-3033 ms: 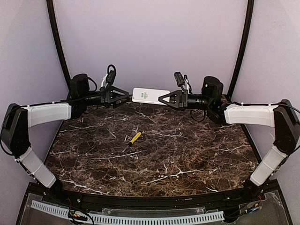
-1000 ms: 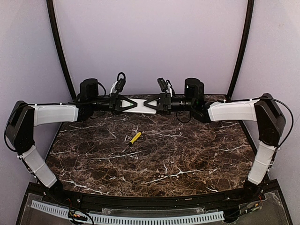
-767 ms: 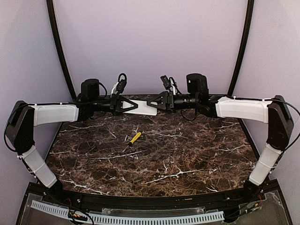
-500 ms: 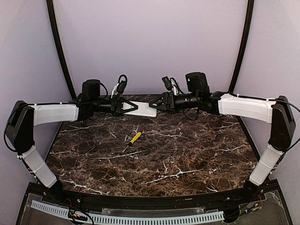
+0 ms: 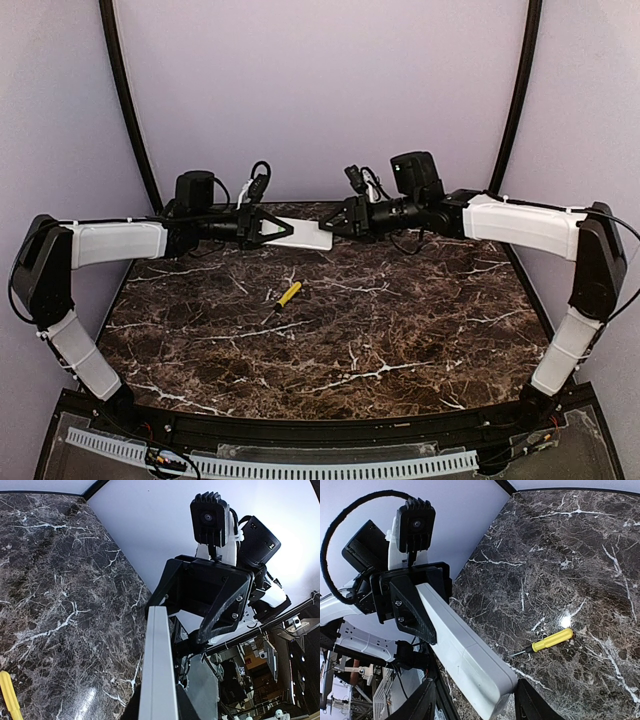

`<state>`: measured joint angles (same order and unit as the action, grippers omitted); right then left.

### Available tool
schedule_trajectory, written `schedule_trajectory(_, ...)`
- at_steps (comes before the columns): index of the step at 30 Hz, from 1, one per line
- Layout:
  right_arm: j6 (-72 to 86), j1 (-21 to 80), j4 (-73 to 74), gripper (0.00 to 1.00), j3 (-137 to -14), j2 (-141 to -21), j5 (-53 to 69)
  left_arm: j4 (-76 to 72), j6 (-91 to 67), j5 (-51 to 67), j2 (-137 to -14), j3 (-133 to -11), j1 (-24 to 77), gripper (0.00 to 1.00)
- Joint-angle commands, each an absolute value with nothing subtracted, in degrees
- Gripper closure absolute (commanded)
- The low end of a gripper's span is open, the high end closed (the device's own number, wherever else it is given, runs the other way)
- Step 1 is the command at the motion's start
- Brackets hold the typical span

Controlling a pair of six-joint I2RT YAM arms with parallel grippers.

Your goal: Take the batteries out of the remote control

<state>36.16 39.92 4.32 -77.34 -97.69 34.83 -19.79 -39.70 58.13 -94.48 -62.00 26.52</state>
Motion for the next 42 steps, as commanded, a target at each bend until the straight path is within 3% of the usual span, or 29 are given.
schedule_trajectory(1, 37.1, 40.6, 4.2, 0.48, -79.0, -99.6, 35.0, -20.2, -38.7, 58.3, -92.2, -63.5, 26.5, 1.0)
schedule_trajectory(13, 37.7, 41.6, 3.9, 0.48, -79.1, -100.7, 34.3, -19.5, -38.2, 57.5, -92.1, -63.4, 26.5, 1.0)
schedule_trajectory(29, 37.5, 42.0, 0.9, 0.62, -78.1, -100.6, 34.9, -19.0, -37.8, 57.1, -92.3, -63.4, 26.5, 1.0)
schedule_trajectory(42, 38.2, 42.1, -1.7, 0.64, -77.3, -100.7, 35.5, -18.7, -37.6, 57.1, -92.4, -63.5, 26.5, 1.0)
